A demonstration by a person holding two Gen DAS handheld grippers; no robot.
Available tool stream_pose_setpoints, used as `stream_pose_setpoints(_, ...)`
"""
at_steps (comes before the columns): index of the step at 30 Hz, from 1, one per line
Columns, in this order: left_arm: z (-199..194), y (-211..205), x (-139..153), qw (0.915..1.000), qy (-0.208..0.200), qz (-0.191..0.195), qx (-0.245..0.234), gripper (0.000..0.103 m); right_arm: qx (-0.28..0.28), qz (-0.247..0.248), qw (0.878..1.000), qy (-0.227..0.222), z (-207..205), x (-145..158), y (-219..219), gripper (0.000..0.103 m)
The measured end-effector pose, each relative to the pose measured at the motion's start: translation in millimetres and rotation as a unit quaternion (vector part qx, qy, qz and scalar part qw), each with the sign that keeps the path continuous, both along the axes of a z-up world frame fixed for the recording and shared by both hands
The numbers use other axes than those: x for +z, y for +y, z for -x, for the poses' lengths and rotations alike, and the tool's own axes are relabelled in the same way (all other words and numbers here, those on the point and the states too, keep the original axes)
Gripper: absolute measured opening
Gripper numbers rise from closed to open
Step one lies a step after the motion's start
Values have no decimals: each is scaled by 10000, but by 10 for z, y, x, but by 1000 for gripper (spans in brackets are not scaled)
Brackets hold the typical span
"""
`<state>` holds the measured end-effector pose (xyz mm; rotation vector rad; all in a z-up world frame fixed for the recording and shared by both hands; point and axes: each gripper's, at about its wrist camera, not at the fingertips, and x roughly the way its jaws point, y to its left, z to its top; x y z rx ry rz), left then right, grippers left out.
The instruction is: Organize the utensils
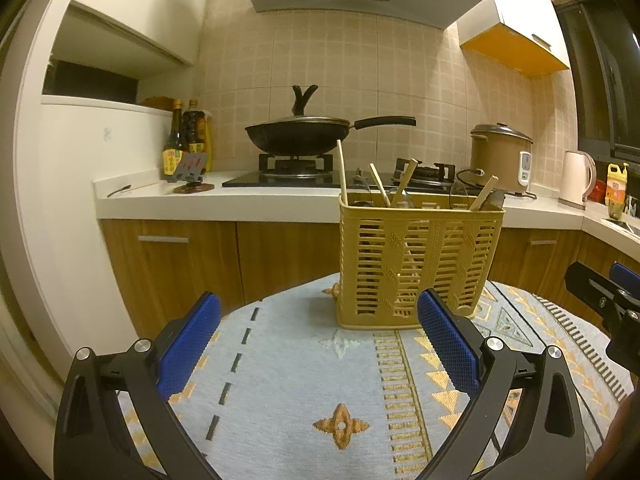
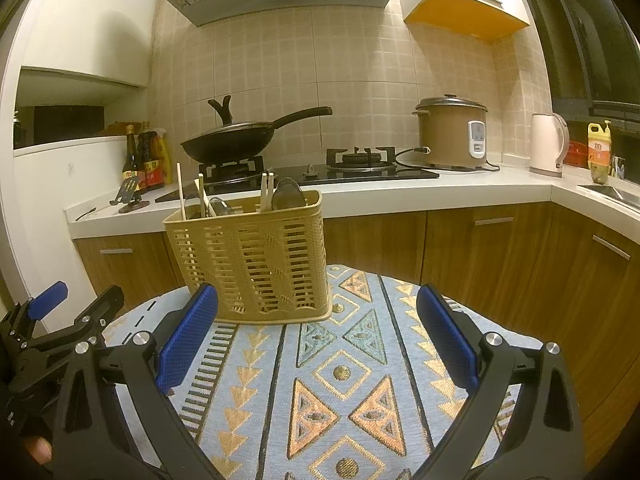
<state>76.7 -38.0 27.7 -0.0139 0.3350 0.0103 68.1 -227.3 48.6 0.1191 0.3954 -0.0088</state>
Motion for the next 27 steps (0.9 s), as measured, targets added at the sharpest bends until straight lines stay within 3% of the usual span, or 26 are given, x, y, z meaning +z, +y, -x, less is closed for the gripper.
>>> stream_pose_setpoints(27, -7, 1, -33, 10000, 29, 18, -16, 95, 4, -54, 10000, 43, -20, -18, -27, 95)
